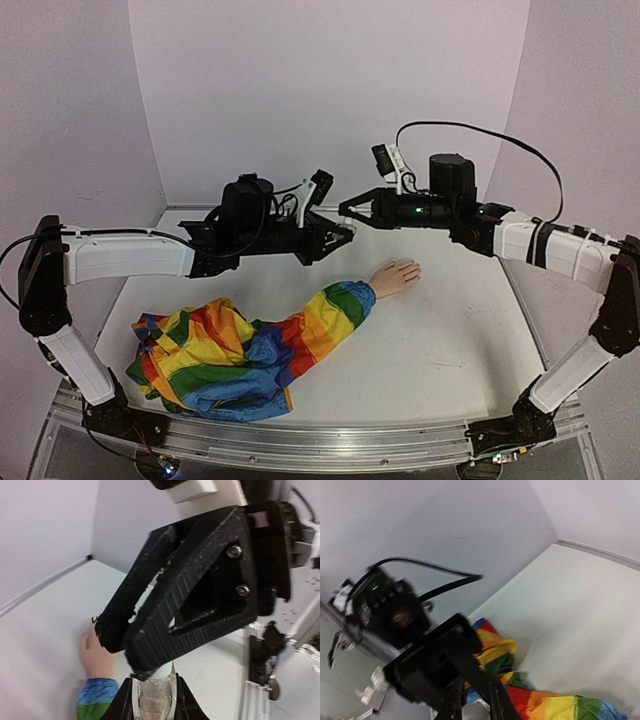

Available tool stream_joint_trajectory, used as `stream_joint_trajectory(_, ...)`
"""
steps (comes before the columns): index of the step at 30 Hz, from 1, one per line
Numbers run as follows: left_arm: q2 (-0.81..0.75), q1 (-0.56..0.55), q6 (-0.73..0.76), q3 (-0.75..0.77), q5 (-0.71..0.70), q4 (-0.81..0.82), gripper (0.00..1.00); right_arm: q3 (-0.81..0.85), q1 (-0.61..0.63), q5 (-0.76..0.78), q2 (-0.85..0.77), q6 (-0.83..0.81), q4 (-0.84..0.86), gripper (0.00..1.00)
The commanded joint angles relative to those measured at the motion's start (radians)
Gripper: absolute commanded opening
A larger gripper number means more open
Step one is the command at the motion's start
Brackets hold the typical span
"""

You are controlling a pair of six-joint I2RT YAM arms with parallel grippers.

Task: Paint the nails

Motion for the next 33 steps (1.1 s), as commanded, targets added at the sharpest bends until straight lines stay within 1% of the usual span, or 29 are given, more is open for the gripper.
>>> stream_joint_trajectory(1,-0.008,-0.043,0.163,0.117,-0.534,0.110,0.00,0.063,0.201,0.579,0.037,0.100,-0.246,0.00)
stream_joint_trajectory(2,-0.002,-0.053,0.169,0.124,-0.571,0.110,0.00,0.068,0.240,0.666,0.043,0.140,-0.256,0.00)
stream_joint_trajectory(5,0.012,-0.079,0.223,0.139,-0.616,0.110,0.00,0.135,0.306,0.765,0.081,0.170,-0.302,0.00)
stream_joint_trajectory(7,0.018,-0.090,0.242,0.137,-0.607,0.110,0.00,0.160,0.311,0.780,0.091,0.166,-0.340,0.00)
stream_joint_trajectory(10,0.001,-0.097,0.248,0.106,-0.580,0.108,0.00,0.160,0.307,0.747,0.081,0.142,-0.326,0.00)
stream_joint_trajectory(11,-0.005,-0.097,0.247,0.084,-0.569,0.108,0.00,0.160,0.301,0.677,0.077,0.112,-0.299,0.04)
stream_joint_trajectory(12,-0.013,-0.096,0.247,0.070,-0.556,0.106,0.00,0.159,0.291,0.621,0.074,0.088,-0.277,0.14)
stream_joint_trajectory(13,-0.020,-0.096,0.243,0.053,-0.544,0.104,0.00,0.162,0.280,0.573,0.070,0.068,-0.266,0.20)
stream_joint_trajectory(15,-0.035,-0.096,0.230,0.024,-0.519,0.097,0.00,0.174,0.247,0.485,0.060,0.036,-0.264,0.28)
stream_joint_trajectory(17,-0.048,-0.096,0.218,0.010,-0.485,0.081,0.00,0.174,0.202,0.391,0.038,0.006,-0.263,0.33)
stream_joint_trajectory(19,-0.055,-0.092,0.203,0.008,-0.441,0.061,0.00,0.163,0.155,0.277,0.007,-0.033,-0.249,0.44)
stream_joint_trajectory(21,-0.061,-0.076,0.182,0.002,-0.343,0.056,0.00,0.152,0.115,0.181,-0.025,-0.060,-0.241,0.56)
stream_joint_trajectory(22,-0.066,-0.065,0.147,0.000,-0.290,0.056,0.00,0.148,0.089,0.140,-0.037,-0.070,-0.241,0.61)
stream_joint_trajectory(24,-0.072,-0.036,0.098,-0.004,-0.163,0.057,0.00,0.138,0.052,0.067,-0.053,-0.079,-0.241,0.68)
stream_joint_trajectory(27,-0.069,0.005,0.037,0.005,0.052,0.059,0.00,0.125,0.008,-0.022,-0.060,-0.077,-0.239,0.70)
stream_joint_trajectory(30,-0.060,0.015,0.004,0.023,0.216,0.059,0.00,0.114,-0.007,-0.111,-0.065,-0.092,-0.233,0.71)
stream_joint_trajectory(32,-0.051,0.016,-0.014,0.038,0.317,0.059,0.00,0.110,-0.009,-0.152,-0.069,-0.106,-0.227,0.69)
stream_joint_trajectory(33,-0.044,0.016,-0.025,0.046,0.366,0.059,0.00,0.111,-0.011,-0.175,-0.070,-0.111,-0.224,0.66)
